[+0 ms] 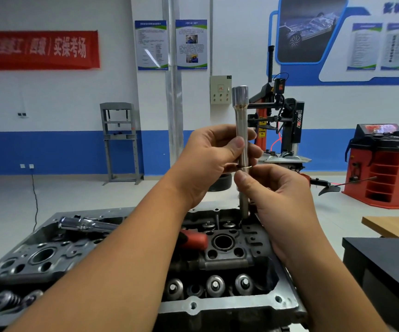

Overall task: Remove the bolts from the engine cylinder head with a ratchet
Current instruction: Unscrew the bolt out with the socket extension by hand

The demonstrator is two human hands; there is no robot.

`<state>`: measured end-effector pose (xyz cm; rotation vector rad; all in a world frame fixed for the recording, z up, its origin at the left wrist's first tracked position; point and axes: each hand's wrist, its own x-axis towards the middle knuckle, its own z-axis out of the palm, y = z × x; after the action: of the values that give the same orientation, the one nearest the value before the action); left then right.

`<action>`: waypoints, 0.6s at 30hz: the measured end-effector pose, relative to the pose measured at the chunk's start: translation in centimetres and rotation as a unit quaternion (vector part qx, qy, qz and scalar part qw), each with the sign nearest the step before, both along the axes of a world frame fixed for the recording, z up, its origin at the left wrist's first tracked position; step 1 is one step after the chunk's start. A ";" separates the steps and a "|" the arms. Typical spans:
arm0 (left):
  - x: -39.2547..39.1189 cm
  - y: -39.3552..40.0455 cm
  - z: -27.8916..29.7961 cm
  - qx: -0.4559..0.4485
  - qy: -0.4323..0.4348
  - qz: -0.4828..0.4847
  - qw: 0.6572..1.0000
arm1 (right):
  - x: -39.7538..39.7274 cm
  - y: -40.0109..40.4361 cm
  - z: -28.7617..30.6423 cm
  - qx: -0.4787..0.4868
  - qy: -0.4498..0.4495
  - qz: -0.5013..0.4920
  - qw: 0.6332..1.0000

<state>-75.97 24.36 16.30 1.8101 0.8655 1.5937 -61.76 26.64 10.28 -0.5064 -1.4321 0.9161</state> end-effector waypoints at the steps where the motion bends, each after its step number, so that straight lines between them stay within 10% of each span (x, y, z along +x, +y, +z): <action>1: 0.0 0.0 0.0 0.010 0.000 0.018 1.000 | 0.0 0.0 0.0 -0.001 0.003 0.000 1.000; 18: 0.0 0.0 0.2 0.015 0.007 0.063 0.998 | 0.1 -0.3 0.2 -0.023 0.022 0.008 0.999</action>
<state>-75.97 24.31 16.48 1.8202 0.9835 1.6818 -61.67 26.30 10.50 -0.5075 -1.3792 0.9697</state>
